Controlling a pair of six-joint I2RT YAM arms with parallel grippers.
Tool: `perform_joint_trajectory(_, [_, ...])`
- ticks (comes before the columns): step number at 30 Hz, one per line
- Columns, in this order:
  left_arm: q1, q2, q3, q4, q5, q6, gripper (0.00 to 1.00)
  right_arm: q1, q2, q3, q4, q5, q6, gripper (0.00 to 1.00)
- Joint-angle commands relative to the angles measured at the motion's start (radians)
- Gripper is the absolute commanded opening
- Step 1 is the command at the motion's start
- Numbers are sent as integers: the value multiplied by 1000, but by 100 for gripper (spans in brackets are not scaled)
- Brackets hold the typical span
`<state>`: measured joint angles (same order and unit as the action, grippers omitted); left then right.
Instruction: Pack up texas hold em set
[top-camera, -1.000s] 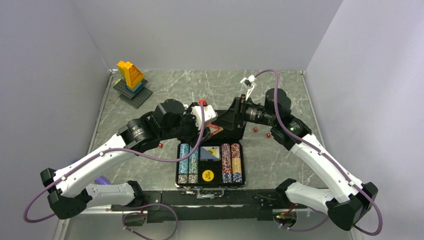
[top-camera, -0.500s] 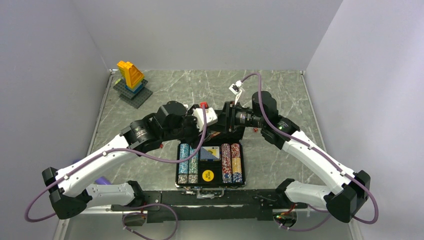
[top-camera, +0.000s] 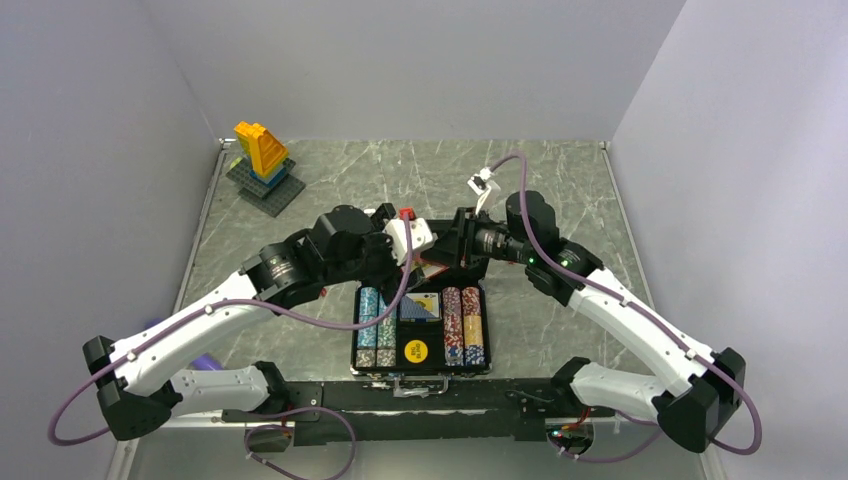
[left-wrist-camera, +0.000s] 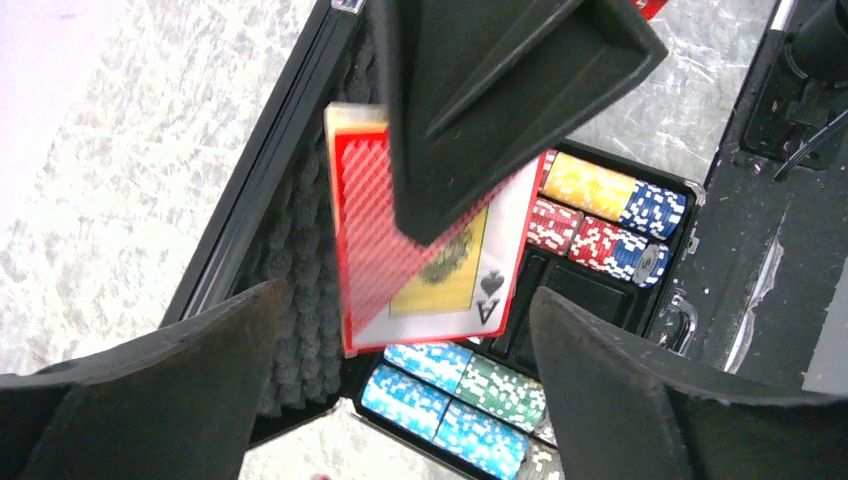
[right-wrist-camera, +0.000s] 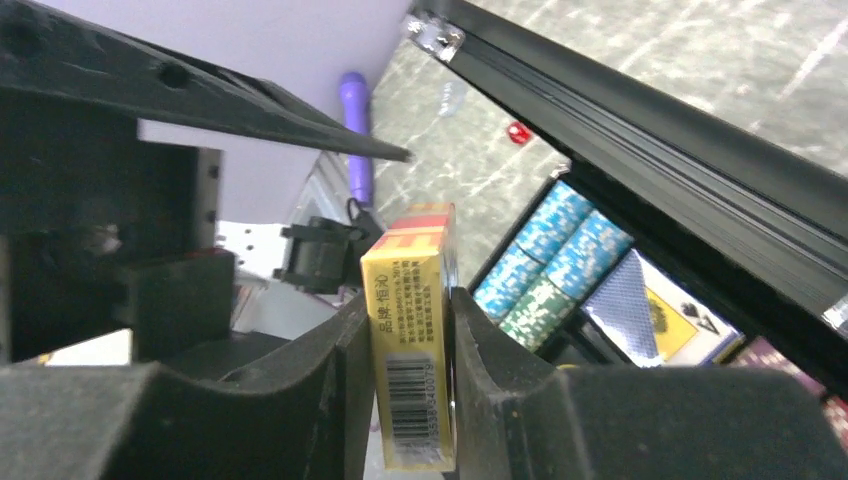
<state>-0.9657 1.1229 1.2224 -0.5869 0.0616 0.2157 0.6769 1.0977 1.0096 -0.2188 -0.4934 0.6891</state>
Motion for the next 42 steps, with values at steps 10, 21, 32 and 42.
perform_joint_trajectory(10, [299,-327,-257,102,175,-129,99,55,-306,-347,119,362,177,0])
perform_joint_trajectory(21, [612,-486,-425,200,56,-227,99,253,-377,-627,302,581,425,0])
perform_joint_trajectory(32, [667,-497,-443,205,-25,-263,99,476,-320,-736,418,841,617,0])
perform_joint_trajectory(42, [667,-491,-444,200,-31,-264,99,587,-246,-738,429,954,718,0])
